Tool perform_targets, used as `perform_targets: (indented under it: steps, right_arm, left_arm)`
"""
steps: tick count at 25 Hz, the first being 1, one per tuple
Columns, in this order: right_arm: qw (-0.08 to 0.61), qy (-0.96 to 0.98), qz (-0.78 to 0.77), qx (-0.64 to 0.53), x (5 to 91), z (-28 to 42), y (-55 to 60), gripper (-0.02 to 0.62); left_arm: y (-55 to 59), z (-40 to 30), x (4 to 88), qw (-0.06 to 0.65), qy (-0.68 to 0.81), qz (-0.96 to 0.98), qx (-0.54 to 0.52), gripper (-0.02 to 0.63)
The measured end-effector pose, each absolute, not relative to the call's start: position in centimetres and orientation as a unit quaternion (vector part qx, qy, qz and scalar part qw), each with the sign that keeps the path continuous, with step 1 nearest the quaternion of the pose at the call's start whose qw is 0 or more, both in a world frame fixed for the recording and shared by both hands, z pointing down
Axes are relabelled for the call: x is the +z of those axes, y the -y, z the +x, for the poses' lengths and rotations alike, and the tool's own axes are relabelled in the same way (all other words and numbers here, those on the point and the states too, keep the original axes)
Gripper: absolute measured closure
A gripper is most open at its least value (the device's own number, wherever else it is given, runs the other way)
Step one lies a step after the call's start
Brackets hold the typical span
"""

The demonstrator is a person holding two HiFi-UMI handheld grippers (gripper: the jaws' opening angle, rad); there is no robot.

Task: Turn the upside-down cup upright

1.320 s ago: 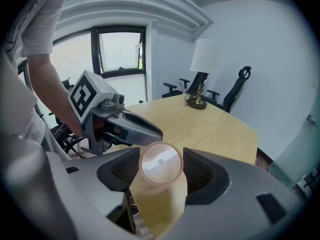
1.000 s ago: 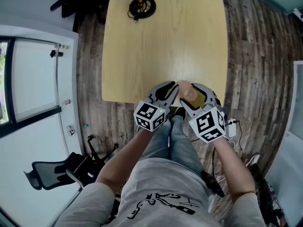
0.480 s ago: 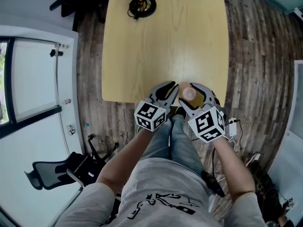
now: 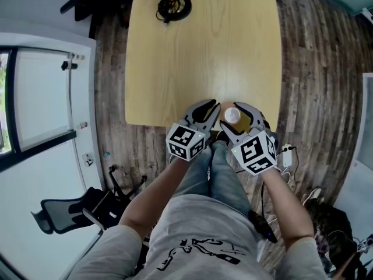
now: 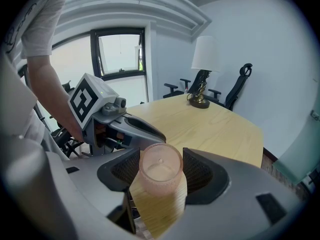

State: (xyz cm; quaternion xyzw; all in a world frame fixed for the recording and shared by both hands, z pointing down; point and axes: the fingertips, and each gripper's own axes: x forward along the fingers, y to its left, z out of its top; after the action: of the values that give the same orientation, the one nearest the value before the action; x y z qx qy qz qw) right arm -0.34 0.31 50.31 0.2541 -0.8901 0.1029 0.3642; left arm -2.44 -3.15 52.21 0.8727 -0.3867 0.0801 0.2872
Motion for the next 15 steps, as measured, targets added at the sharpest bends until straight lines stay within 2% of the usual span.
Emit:
perform_targets:
  steps: [15]
  right_arm:
    - [0.367, 0.889, 0.253, 0.106, 51.31, -0.24, -0.68, 0.316]
  left_arm:
    - [3.0, -2.18, 52.78, 0.286, 0.386, 0.873, 0.086, 0.543]
